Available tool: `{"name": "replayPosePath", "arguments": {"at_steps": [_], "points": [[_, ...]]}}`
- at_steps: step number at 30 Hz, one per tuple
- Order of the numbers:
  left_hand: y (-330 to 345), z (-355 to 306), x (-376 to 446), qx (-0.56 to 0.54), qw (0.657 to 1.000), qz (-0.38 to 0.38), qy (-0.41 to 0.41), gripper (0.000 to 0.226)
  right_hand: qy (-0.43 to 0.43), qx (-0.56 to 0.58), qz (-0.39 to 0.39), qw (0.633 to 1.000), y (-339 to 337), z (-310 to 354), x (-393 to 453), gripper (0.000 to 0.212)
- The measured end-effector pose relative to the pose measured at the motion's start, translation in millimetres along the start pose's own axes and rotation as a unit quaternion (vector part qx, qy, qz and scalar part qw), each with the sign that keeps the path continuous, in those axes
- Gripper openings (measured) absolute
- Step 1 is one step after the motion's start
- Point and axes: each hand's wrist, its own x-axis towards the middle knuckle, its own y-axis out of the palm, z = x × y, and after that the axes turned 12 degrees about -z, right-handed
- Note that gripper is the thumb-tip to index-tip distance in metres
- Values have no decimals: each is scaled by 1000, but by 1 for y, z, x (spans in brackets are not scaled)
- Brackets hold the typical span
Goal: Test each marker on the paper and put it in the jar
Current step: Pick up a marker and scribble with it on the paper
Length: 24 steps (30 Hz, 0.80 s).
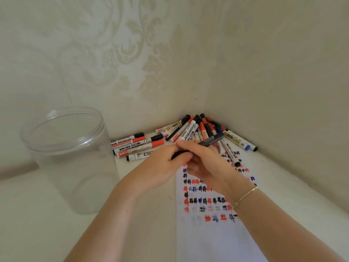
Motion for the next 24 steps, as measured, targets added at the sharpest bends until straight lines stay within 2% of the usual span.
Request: {"name": "replayPosePath", "arguments": {"at_steps": [5,9,11,13,17,21,24], "points": [[13,-2,14,52,997,-16,49,18,-40,-31,-91,995,0,11,3,25],[22,-1,18,107,991,-2,75,24,-37,-89,-97,991,-7,16,4,24],[24,0,16,102,993,18,62,28,-23,-116,-104,988,-15,22,5,23],[18,7,12,84,996,19,34,37,-17,-94,-138,986,-33,35,8,22],[2,22,7,79,997,-3,12,42,-60,-51,-172,982,-69,58,12,33],[12,22,10,88,996,-5,-21,33,-48,-55,-143,987,-61,47,9,32],[18,22,15,112,993,14,-33,34,-19,-26,-142,989,-52,31,6,26]]}}
